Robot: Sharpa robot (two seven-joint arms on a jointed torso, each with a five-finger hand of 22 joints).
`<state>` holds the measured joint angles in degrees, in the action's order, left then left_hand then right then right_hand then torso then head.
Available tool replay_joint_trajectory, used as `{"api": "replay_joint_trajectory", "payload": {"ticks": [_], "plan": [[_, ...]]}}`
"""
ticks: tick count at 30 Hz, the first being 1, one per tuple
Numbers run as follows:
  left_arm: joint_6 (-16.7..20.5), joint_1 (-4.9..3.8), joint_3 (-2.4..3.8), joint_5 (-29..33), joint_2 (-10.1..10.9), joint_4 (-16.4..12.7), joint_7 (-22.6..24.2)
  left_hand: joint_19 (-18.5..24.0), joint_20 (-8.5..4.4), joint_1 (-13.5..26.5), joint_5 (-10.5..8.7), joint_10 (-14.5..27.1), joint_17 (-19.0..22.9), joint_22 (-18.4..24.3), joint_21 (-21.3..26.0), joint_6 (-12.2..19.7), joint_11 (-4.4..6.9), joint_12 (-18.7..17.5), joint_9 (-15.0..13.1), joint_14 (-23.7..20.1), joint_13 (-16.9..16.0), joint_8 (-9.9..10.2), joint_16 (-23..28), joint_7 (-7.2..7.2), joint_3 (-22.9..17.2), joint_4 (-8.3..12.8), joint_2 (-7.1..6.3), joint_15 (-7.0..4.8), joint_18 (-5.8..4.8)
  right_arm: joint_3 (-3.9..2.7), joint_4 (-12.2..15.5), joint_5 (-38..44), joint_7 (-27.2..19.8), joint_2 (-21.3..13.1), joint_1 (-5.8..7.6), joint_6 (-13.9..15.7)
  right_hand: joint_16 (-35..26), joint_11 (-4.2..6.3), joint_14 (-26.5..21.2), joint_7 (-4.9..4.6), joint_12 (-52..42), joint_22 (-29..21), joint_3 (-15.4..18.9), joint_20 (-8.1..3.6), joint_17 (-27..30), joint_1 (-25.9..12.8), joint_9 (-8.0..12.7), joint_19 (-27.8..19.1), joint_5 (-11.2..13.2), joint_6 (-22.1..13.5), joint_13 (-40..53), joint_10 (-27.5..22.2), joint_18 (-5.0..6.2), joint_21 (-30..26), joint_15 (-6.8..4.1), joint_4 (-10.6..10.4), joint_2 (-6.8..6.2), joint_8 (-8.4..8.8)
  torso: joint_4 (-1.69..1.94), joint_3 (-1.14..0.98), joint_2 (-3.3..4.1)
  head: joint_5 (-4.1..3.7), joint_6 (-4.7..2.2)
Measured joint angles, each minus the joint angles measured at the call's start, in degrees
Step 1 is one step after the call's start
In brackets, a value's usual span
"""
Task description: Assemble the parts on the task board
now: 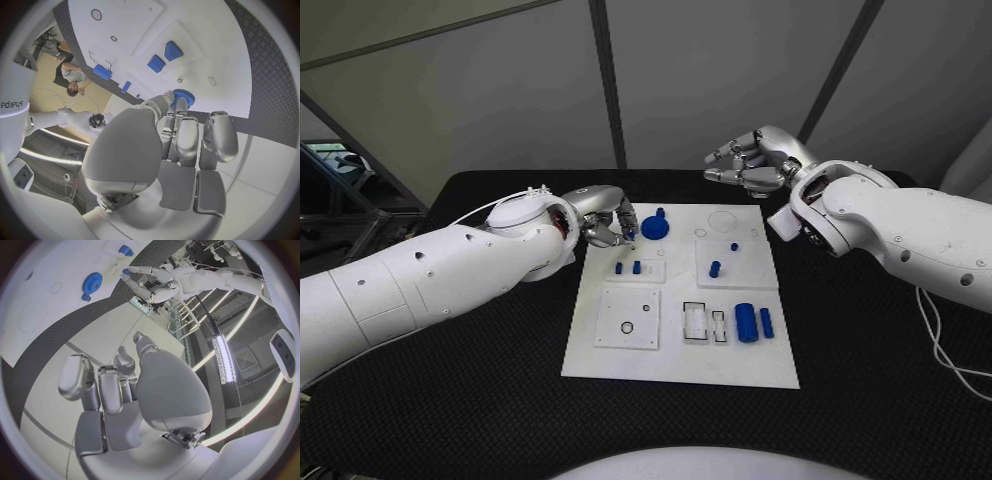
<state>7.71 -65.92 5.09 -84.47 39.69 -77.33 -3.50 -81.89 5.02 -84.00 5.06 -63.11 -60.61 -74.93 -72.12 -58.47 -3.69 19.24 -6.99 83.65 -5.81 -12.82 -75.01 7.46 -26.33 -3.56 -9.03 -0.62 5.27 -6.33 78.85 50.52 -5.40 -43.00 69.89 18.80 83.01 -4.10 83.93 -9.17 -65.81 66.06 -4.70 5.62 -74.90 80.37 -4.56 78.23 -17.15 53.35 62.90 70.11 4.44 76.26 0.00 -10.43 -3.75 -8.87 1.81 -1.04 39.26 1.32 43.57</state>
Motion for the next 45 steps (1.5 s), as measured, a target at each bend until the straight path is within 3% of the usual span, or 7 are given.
{"api": "replay_joint_trajectory", "payload": {"ticks": [18, 45], "plan": [[-1.96, 0.97, -0.04, 0.50, -2.18, 3.39, -0.82, 0.01, 0.00, 0.54, 0.00, -0.40, 0.35, 0.01, 0.00, -0.20, -0.01, -0.39, 0.00, 0.00, 0.05, 0.35, 0.00, 0.21, -0.11, 0.11, -0.54, 0.00, 0.01, 0.00, -0.08, 0.07, 0.01, 0.17, -0.01, -0.04, 0.00, 0.00, 0.00, 0.00, 0.00, 0.00, 0.00, 0.00, 0.00, 0.00, -0.01, 0.00, 0.00, 0.00, 0.00, 0.00, 0.00, 0.00, 0.00, 0.00, 0.00, 0.00, -0.13, -0.05, 0.05, 0.12, 0.14], [-3.30, 1.11, -0.08, 0.63, -4.27, 5.84, -1.02, 0.01, 0.00, 0.53, 0.00, -0.39, 0.52, 0.01, 0.01, -0.20, -0.02, -0.67, 0.04, 0.00, 0.09, 0.35, 0.00, 0.21, -0.10, 0.11, -0.54, 0.00, 0.00, 0.00, -0.02, 0.11, 0.01, 0.19, -0.01, -0.08, 0.00, 0.00, 0.00, 0.00, 0.00, 0.00, 0.00, 0.00, -0.05, 0.00, -0.02, 0.00, 0.00, 0.00, -0.01, 0.00, 0.00, 0.00, 0.00, 0.00, 0.00, 0.00, -0.13, -0.04, 0.05, 0.04, 0.16]]}}
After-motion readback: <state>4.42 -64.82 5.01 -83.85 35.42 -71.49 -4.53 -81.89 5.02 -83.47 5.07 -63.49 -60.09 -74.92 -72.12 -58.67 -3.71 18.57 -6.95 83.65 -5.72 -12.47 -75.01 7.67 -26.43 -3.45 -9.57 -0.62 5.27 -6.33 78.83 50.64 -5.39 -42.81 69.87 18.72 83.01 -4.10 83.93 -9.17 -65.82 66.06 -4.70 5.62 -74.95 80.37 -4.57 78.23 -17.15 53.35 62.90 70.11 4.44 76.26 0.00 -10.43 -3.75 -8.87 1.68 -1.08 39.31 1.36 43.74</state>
